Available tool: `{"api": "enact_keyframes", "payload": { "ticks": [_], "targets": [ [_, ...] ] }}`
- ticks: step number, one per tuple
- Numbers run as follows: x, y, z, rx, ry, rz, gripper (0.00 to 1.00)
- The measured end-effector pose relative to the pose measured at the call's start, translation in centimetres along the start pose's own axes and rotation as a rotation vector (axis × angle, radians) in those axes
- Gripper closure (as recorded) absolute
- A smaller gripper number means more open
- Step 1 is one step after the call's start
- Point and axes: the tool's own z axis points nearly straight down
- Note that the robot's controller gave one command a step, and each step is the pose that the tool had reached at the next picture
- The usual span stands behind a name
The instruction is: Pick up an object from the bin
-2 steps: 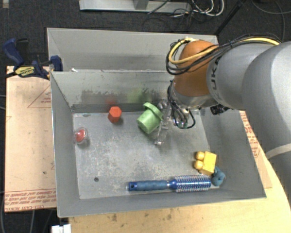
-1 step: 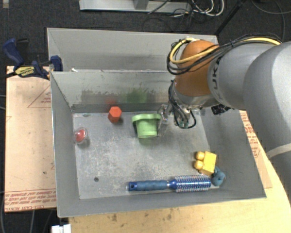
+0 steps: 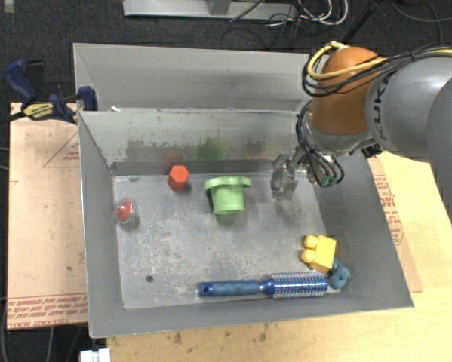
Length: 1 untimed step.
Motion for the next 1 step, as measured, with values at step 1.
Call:
{"api": "enact_keyframes", "payload": {
  "ticks": [1],
  "targets": [
    [0.06, 0.23, 0.1, -0.002, 0.002, -0.003, 0.0]
  ]
}}
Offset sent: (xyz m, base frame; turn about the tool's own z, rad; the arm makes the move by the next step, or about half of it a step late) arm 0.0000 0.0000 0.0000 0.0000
